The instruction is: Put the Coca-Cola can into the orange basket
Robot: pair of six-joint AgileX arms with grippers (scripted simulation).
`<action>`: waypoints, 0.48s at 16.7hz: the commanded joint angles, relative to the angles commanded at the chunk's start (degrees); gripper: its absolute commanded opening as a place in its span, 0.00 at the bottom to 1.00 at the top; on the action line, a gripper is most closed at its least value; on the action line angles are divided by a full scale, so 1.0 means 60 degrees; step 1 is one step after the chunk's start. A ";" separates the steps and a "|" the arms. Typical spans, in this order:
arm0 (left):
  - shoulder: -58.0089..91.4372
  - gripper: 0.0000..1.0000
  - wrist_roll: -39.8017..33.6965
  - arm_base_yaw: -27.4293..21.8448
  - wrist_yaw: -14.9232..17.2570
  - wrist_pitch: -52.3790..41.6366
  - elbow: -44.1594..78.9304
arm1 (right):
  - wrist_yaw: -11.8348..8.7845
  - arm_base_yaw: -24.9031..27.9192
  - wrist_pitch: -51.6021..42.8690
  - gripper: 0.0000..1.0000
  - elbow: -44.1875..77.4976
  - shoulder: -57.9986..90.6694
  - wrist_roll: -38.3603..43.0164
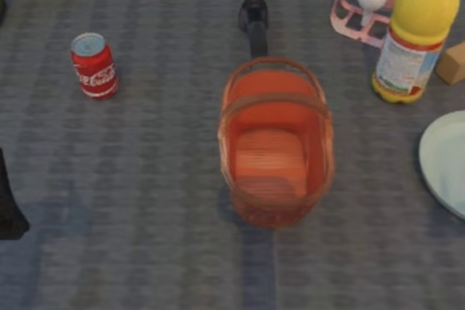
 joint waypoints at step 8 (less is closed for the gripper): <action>0.1852 1.00 0.0639 -0.0361 0.0343 -0.1122 0.1851 | 0.0000 0.0000 0.0000 1.00 0.0000 0.0000 0.0000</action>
